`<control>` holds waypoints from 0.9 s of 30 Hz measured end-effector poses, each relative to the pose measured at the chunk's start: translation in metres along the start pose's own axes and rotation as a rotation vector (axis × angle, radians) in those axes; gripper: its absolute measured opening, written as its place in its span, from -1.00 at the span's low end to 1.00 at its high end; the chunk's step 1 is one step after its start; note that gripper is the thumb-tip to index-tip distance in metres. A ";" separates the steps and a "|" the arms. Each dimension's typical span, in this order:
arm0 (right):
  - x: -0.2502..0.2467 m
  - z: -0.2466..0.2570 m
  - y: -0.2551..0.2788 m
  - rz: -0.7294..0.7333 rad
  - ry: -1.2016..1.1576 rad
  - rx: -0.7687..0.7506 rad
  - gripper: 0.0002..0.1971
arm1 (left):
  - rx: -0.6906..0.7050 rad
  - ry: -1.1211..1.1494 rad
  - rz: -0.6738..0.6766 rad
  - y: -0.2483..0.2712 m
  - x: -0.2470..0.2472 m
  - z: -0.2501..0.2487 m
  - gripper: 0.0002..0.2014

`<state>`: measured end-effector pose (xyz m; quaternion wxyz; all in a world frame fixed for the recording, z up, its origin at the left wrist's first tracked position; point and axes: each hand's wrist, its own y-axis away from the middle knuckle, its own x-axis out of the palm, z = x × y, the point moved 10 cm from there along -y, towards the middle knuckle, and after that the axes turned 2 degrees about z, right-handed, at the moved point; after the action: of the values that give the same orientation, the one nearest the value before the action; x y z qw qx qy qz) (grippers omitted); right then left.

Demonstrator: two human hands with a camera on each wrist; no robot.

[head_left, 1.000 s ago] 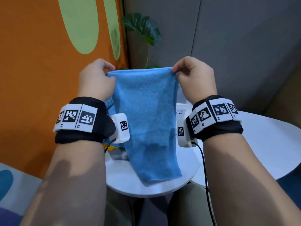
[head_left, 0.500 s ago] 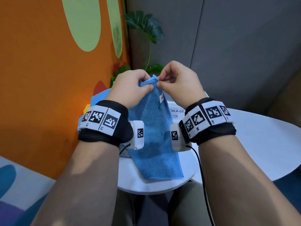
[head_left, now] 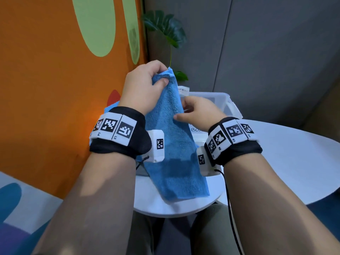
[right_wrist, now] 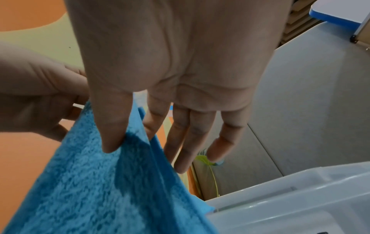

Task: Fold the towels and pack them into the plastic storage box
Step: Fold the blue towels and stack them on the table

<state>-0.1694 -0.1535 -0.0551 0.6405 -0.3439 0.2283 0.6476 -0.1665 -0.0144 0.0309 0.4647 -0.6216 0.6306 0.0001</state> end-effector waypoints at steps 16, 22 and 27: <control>0.015 -0.027 0.009 0.205 0.397 0.189 -0.68 | -0.124 0.038 -0.295 -0.005 -0.060 0.035 -0.85; -0.003 -0.045 0.004 0.077 0.366 0.242 -0.76 | -0.226 -0.001 -0.390 0.002 -0.085 0.070 -0.80; -0.016 -0.054 0.001 -0.032 0.376 0.282 -0.81 | -0.274 0.018 -0.428 0.009 -0.091 0.088 -0.79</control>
<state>-0.1626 -0.2039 -0.0793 0.6386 -0.3694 0.4264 0.5234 -0.1406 0.1100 0.0290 0.3600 -0.7981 0.4829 -0.0182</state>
